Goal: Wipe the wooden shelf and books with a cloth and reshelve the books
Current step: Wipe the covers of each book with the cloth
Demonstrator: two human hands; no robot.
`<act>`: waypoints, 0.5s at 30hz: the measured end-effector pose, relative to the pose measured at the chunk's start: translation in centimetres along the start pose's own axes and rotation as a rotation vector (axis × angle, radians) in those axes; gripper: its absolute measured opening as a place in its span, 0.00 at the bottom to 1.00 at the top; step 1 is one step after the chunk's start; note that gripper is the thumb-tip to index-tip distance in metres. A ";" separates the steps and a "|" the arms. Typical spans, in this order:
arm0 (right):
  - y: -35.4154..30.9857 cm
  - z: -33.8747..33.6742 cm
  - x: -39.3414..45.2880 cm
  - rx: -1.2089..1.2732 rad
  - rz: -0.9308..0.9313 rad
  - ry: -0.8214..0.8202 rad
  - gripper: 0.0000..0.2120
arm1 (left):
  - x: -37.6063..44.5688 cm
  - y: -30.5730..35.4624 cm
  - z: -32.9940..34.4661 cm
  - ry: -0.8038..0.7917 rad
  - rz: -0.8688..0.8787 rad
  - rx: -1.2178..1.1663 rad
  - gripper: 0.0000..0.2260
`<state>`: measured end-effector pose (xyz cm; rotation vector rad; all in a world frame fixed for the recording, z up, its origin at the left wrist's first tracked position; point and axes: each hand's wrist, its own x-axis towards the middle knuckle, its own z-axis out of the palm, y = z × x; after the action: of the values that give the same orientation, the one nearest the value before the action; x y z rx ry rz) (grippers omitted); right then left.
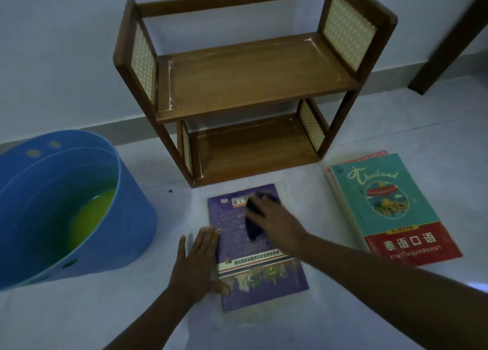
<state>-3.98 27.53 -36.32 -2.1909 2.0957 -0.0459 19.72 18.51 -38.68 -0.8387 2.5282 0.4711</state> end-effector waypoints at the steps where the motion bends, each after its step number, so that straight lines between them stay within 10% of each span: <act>1: 0.7 -0.4 0.9 0.076 0.186 -0.054 0.29 | 0.0 0.2 -0.2 -0.016 -0.017 -0.011 0.56; 4: -2.1 0.9 1.6 0.072 0.316 -0.034 0.31 | 0.0 0.5 -0.7 -0.010 -0.045 -0.008 0.56; 9: -2.2 1.8 3.1 -0.018 -0.251 -0.095 0.33 | 0.2 0.3 -0.5 0.063 -0.034 0.058 0.55; 15: 0.2 -0.4 2.1 0.056 0.114 -0.135 0.30 | 0.2 0.6 -0.6 0.043 -0.062 0.022 0.56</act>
<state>-4.14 25.41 -36.03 -1.9811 2.1130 0.0513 19.05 18.58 -38.20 -0.9253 2.5331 0.4093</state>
